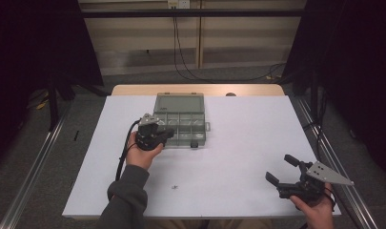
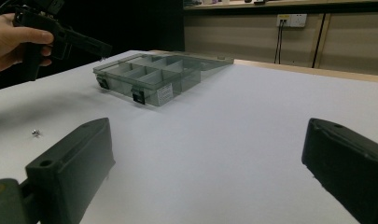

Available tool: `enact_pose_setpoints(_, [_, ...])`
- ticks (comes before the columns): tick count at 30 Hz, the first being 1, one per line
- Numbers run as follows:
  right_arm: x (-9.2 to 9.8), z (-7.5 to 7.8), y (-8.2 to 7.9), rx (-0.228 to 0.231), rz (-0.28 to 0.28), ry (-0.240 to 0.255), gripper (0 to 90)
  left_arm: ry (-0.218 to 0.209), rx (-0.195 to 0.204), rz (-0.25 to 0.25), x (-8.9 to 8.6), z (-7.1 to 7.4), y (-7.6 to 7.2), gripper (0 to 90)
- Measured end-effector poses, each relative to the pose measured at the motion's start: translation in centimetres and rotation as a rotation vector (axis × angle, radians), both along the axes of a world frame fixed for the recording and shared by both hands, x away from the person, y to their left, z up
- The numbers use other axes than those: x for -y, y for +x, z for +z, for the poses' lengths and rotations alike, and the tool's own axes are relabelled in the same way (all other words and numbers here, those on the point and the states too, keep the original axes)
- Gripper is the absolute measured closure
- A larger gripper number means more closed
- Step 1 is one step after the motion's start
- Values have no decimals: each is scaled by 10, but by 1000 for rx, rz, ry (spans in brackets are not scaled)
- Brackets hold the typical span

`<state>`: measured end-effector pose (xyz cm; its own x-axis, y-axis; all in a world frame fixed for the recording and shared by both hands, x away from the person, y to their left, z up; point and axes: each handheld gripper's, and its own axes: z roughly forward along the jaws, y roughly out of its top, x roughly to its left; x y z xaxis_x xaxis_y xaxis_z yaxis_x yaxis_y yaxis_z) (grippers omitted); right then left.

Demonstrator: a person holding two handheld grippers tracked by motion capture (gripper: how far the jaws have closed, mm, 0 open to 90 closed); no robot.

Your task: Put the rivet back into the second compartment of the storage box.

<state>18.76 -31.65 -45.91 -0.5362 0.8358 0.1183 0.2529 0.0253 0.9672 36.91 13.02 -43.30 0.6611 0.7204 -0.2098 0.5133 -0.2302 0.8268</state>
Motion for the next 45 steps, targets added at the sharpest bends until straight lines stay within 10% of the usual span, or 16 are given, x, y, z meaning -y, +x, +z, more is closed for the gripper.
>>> enact_pose_setpoints(45, [4, 1, -2, 8, -3, 14, 18, 41, 31, 181, 14, -11, 60, 875])
